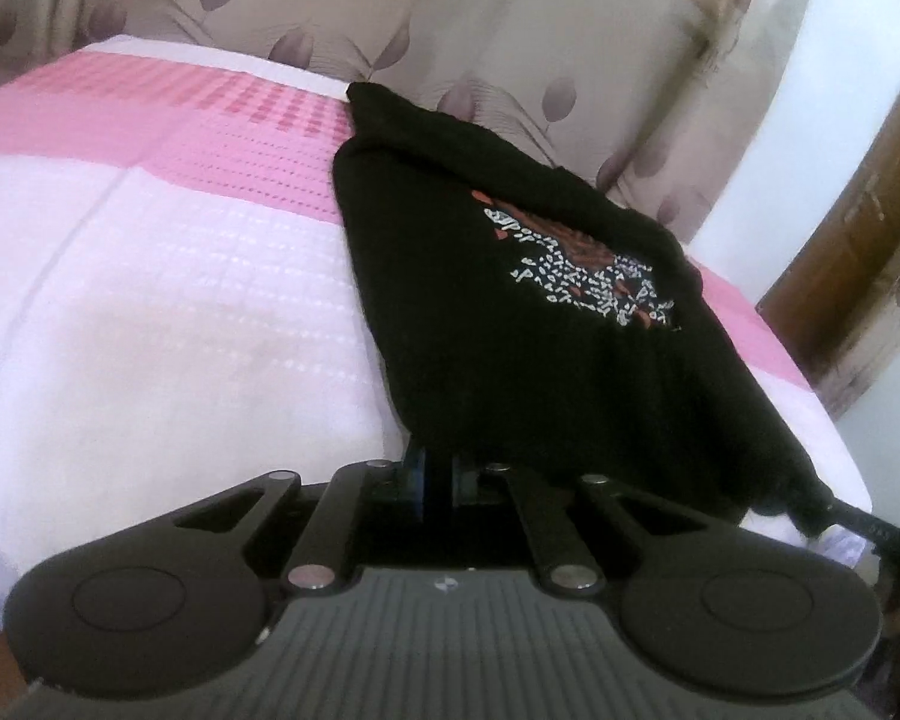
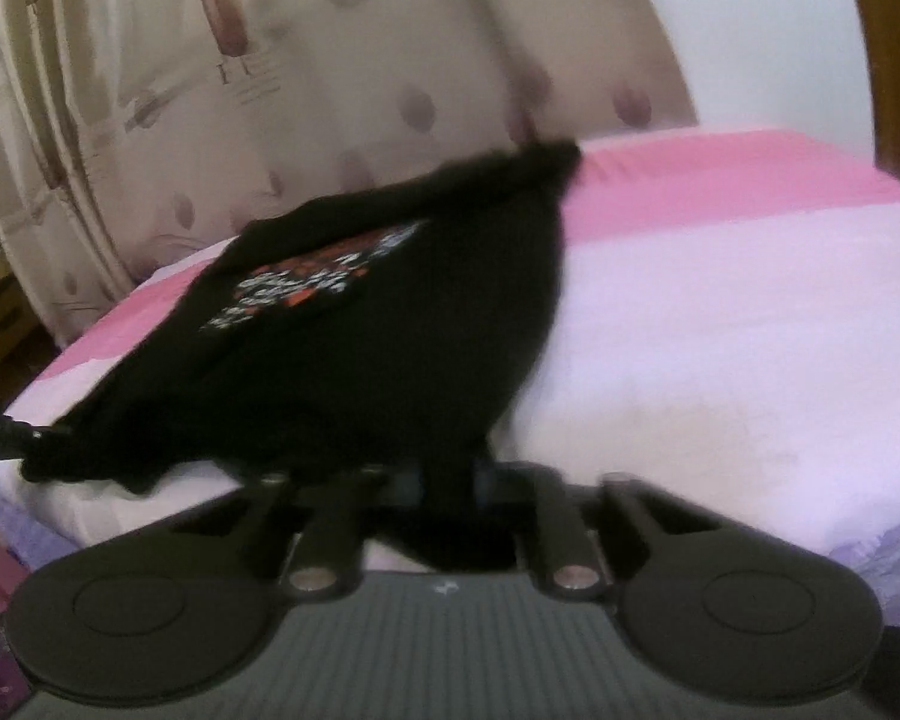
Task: Fold small clothes
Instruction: 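Grasp the hem with both grippers and lift it toward the collar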
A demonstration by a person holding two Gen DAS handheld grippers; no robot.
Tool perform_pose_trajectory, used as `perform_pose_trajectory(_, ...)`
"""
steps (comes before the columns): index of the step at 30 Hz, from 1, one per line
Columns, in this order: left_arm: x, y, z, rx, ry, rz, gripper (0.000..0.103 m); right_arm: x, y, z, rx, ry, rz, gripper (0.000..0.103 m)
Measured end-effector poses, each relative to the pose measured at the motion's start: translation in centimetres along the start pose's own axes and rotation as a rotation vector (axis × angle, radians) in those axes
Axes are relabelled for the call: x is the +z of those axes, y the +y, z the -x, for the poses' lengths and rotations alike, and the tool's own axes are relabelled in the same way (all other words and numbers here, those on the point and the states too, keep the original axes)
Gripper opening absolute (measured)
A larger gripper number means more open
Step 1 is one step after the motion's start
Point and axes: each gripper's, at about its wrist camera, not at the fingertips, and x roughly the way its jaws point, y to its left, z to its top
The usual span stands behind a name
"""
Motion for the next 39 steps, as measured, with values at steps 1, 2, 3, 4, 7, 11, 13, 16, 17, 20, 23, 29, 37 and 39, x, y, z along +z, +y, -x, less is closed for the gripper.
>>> perform_pose_trajectory(1, 0.5, 0.1, 0.7, -0.008, 0.007, 0.007, 0.007, 0.3, -0.2, 0.8, 0.009, -0.016, -0.008, 0.009)
perform_pose_trajectory(2, 1.3, 0.3, 1.9, -0.027, -0.003, 0.006, 0.007, 0.8, -0.7, 2.2, 0.012, -0.039, -0.026, 0.008)
perform_pose_trajectory(3, 2.2, 0.4, 3.4, -0.028, -0.026, -0.005, 0.007, 1.4, -1.3, 3.5, 0.008, -0.060, -0.038, 0.008)
perform_pose_trajectory(4, 2.9, 0.4, 4.6, -0.019, -0.044, -0.012, 0.007, 1.9, -1.9, 4.7, 0.003, -0.076, -0.048, 0.007)
perform_pose_trajectory(7, 4.3, 1.2, 6.9, 0.018, -0.051, -0.013, 0.007, 3.0, -4.1, 7.2, -0.015, -0.081, -0.089, 0.007)
perform_pose_trajectory(11, 2.4, 1.2, 5.4, 0.048, 0.040, -0.111, 0.007, 0.8, -7.0, 6.2, -0.009, 0.042, -0.188, 0.007)
perform_pose_trajectory(13, 0.8, 1.3, 4.8, 0.078, 0.062, -0.143, 0.032, -0.2, -7.9, 6.8, -0.030, 0.018, -0.216, 0.008)
perform_pose_trajectory(16, 0.0, 1.9, 5.6, 0.089, 0.030, -0.153, 0.076, -0.2, -9.0, 8.9, 0.001, -0.085, -0.281, 0.020)
perform_pose_trajectory(17, 0.2, 2.1, 6.4, 0.074, 0.001, -0.147, 0.080, 0.0, -9.0, 9.4, -0.010, -0.108, -0.277, 0.027)
perform_pose_trajectory(20, 1.6, 1.6, 8.1, 0.033, -0.096, -0.141, 0.097, 1.0, -8.7, 9.7, -0.018, -0.147, -0.239, 0.084)
perform_pose_trajectory(23, 2.9, 1.4, 7.8, 0.044, -0.149, -0.101, 0.103, 1.6, -8.1, 8.1, 0.016, -0.148, -0.226, 0.090)
perform_pose_trajectory(29, 3.5, 2.4, 2.2, 0.026, -0.044, 0.001, 0.087, 2.7, -5.6, 2.0, 0.003, -0.015, -0.096, 0.089)
perform_pose_trajectory(37, 2.5, 0.7, -0.2, -0.019, 0.054, -0.143, 0.057, 2.7, -2.5, -1.7, 0.097, 0.158, 0.049, 0.023)
perform_pose_trajectory(39, 2.5, 0.1, -0.5, -0.007, 0.091, -0.212, 0.007, 3.0, -3.5, -1.5, 0.128, 0.158, 0.001, 0.020)
